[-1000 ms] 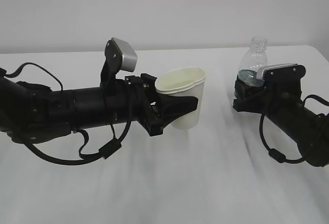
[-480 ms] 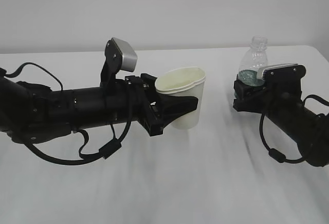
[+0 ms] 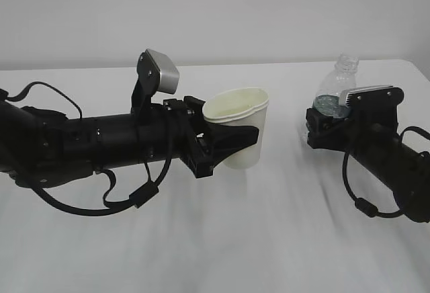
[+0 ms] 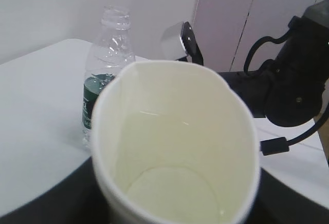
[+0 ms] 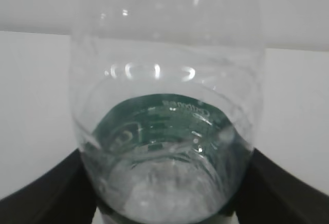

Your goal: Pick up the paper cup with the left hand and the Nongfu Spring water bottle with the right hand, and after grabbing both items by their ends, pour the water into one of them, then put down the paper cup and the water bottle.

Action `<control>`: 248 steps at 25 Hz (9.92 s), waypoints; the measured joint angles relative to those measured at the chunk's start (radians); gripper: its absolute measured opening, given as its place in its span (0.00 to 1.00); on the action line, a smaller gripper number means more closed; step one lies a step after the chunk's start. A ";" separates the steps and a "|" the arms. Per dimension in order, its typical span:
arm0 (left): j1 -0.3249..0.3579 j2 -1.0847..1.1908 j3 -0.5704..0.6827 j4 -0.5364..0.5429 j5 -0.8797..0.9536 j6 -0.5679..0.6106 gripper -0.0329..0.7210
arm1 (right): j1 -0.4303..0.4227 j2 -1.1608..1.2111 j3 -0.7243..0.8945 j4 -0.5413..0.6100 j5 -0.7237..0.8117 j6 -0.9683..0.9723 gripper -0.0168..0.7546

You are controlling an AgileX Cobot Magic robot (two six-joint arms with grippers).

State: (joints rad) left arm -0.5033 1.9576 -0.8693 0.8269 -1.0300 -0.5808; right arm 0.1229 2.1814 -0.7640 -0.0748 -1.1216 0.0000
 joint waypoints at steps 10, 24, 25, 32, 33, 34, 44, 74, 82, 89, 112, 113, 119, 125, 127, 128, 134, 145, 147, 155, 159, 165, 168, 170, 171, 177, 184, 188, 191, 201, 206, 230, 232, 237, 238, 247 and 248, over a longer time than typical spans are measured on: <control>0.000 0.000 0.000 0.000 0.000 0.000 0.60 | 0.000 -0.064 0.066 0.000 -0.002 0.000 0.76; 0.000 0.000 0.000 0.000 -0.002 0.000 0.60 | 0.000 -0.069 0.105 -0.037 -0.020 0.033 0.84; 0.000 0.000 0.000 0.000 -0.002 0.000 0.60 | 0.000 -0.069 0.118 -0.037 -0.020 0.033 0.84; 0.000 0.000 0.000 0.000 -0.002 0.000 0.60 | 0.000 -0.134 0.213 -0.041 -0.020 0.035 0.84; 0.000 0.000 0.000 0.000 -0.002 0.000 0.60 | 0.000 -0.143 0.228 -0.041 -0.020 0.035 0.84; 0.000 0.000 0.000 0.000 -0.002 0.000 0.60 | 0.000 -0.151 0.244 -0.041 -0.020 0.035 0.84; 0.002 0.000 0.000 -0.020 0.002 0.000 0.60 | 0.000 -0.315 0.413 -0.045 -0.020 0.035 0.84; 0.187 -0.006 0.000 -0.143 0.024 0.010 0.59 | 0.000 -0.777 0.543 -0.144 0.057 0.153 0.79; 0.342 -0.066 0.023 -0.125 0.024 0.010 0.58 | 0.000 -0.777 0.543 -0.171 0.077 0.153 0.79; 0.404 -0.084 0.066 -0.121 0.024 0.096 0.58 | 0.000 -0.777 0.543 -0.175 0.093 0.155 0.79; 0.406 -0.083 0.329 -0.558 -0.088 0.402 0.58 | 0.000 -0.777 0.543 -0.189 0.120 0.157 0.79; 0.406 -0.076 0.330 -0.563 -0.089 0.402 0.58 | 0.000 -0.777 0.543 -0.189 0.122 0.157 0.79; 0.406 -0.067 0.356 -0.607 -0.089 0.411 0.58 | 0.000 -0.777 0.543 -0.191 0.130 0.157 0.79; 0.406 -0.067 0.401 -0.666 -0.092 0.449 0.58 | 0.000 -0.777 0.543 -0.191 0.130 0.157 0.79; 0.406 -0.063 0.401 -0.673 -0.092 0.453 0.58 | 0.000 -0.777 0.543 -0.191 0.130 0.157 0.79; 0.406 -0.060 0.401 -0.675 -0.095 0.455 0.58 | 0.000 -0.777 0.543 -0.191 0.130 0.157 0.79; 0.406 0.033 0.386 -0.682 -0.100 0.455 0.58 | 0.000 -0.777 0.543 -0.191 0.131 0.157 0.79; 0.406 0.102 0.309 -0.682 -0.100 0.458 0.58 | 0.000 -0.777 0.543 -0.191 0.133 0.157 0.79; 0.406 0.114 0.287 -0.682 -0.100 0.458 0.58 | 0.000 -0.777 0.543 -0.191 0.134 0.157 0.79; 0.406 0.159 0.200 -0.682 -0.100 0.458 0.58 | 0.000 -0.777 0.543 -0.191 0.140 0.158 0.79; 0.406 0.189 0.178 -0.680 -0.100 0.458 0.58 | 0.000 -0.777 0.543 -0.191 0.140 0.158 0.79; 0.406 0.208 0.170 -0.680 -0.111 0.459 0.58 | 0.000 -0.777 0.543 -0.191 0.142 0.158 0.79; 0.406 0.215 0.170 -0.680 -0.120 0.459 0.58 | 0.000 -0.777 0.543 -0.191 0.142 0.158 0.79; 0.406 0.215 0.170 -0.680 -0.122 0.459 0.57 | 0.000 -0.777 0.543 -0.191 0.142 0.158 0.79; 0.406 0.215 0.170 -0.680 -0.122 0.459 0.57 | 0.000 -0.777 0.543 -0.191 0.142 0.158 0.79; 0.406 0.215 0.170 -0.678 -0.122 0.459 0.61 | 0.000 -0.777 0.543 -0.191 0.142 0.158 0.79; 0.406 0.219 0.170 -0.677 -0.121 0.459 0.75 | 0.000 -0.777 0.543 -0.191 0.144 0.158 0.79; 0.406 0.220 0.170 -0.670 -0.121 0.459 0.81 | 0.000 -0.777 0.543 -0.191 0.145 0.158 0.79; 0.406 0.220 0.170 -0.658 -0.121 0.459 0.84 | 0.000 -0.777 0.543 -0.191 0.145 0.158 0.79; 0.406 0.220 0.170 -0.622 -0.121 0.459 0.85 | 0.000 -0.777 0.543 -0.191 0.139 0.158 0.79; 0.406 0.196 0.221 -0.617 -0.122 0.459 0.85 | 0.000 -0.777 0.543 -0.191 0.139 0.158 0.79; 0.406 -0.019 0.481 -0.508 -0.122 0.459 0.83 | 0.000 -0.808 0.531 -0.305 0.146 0.139 0.79; 0.406 -0.065 0.483 -0.503 -0.122 0.459 0.83 | 0.000 -0.837 0.496 -0.296 0.178 0.137 0.79; 0.406 -0.212 0.489 -0.501 -0.122 0.459 0.83 | 0.000 -0.889 0.357 -0.283 0.315 0.135 0.79; 0.406 -0.240 0.489 -0.501 -0.122 0.459 0.83 | 0.000 -0.889 0.328 -0.282 0.329 0.133 0.79; 0.406 -0.479 0.495 -0.565 -0.122 0.459 0.82 | 0.000 -0.899 0.222 -0.282 0.405 0.133 0.79; 0.406 -0.502 0.495 -0.567 -0.122 0.459 0.82 | 0.000 -0.903 0.220 -0.282 0.414 0.133 0.79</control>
State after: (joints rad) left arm -0.0969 1.4561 -0.3747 0.2596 -1.1523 -0.1217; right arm 0.1229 1.2783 -0.5439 -0.3565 -0.7075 0.1326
